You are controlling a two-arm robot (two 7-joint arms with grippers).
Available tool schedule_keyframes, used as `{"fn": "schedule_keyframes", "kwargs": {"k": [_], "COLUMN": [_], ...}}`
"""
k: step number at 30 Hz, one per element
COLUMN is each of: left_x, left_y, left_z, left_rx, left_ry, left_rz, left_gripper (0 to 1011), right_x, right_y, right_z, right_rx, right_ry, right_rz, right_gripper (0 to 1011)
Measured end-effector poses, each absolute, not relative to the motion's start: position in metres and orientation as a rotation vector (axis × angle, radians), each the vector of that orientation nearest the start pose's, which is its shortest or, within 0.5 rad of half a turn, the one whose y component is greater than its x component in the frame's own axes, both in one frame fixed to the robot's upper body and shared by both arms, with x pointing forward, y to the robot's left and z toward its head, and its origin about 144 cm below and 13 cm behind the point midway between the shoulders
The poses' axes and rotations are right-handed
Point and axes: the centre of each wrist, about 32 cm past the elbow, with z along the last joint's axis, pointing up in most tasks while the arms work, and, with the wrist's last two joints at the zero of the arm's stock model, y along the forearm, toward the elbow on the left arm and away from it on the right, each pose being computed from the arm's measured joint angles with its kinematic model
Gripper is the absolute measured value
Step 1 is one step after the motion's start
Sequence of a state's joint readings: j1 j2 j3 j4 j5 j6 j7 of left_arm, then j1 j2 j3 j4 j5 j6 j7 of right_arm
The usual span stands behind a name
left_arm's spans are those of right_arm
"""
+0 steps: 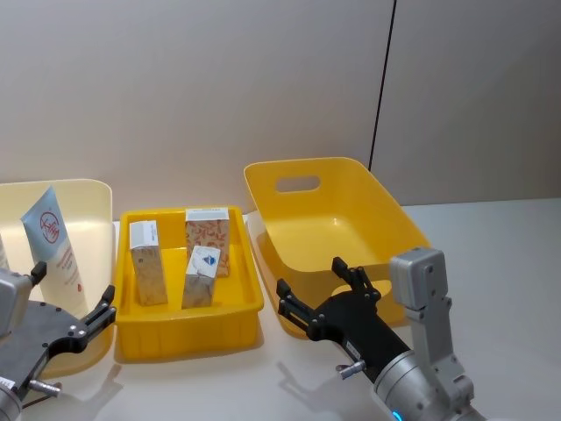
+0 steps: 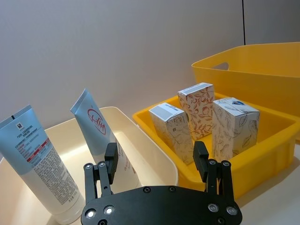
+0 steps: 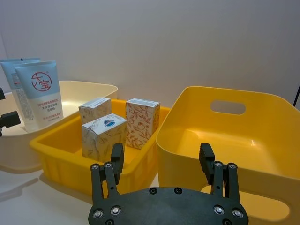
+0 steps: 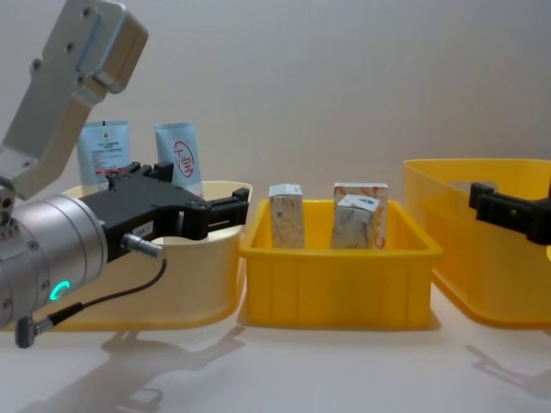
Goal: Bimanual collaborative sorting of washing and personal care products
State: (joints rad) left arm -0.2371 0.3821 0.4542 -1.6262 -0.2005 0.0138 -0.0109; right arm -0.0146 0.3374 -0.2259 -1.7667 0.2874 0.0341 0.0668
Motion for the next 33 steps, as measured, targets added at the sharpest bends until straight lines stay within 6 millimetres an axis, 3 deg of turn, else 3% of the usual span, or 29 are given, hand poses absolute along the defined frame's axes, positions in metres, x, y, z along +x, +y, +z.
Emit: {"fn": "schedule_keyframes", "kwargs": {"k": [33], "left_x": [0.4920], "left_y": [0.1984], "left_z": [1.2044], "left_rx": [0.061], "left_ry": [-0.268], "left_rz": [1.124], "left_gripper": [1000], "right_x": [0.4433], "right_y": [-0.2371], "right_z": [1.1887], "right_rx": [0.026], "right_ry": [-0.075], "right_rz": [-1.229], "right_gripper": [1001]}}
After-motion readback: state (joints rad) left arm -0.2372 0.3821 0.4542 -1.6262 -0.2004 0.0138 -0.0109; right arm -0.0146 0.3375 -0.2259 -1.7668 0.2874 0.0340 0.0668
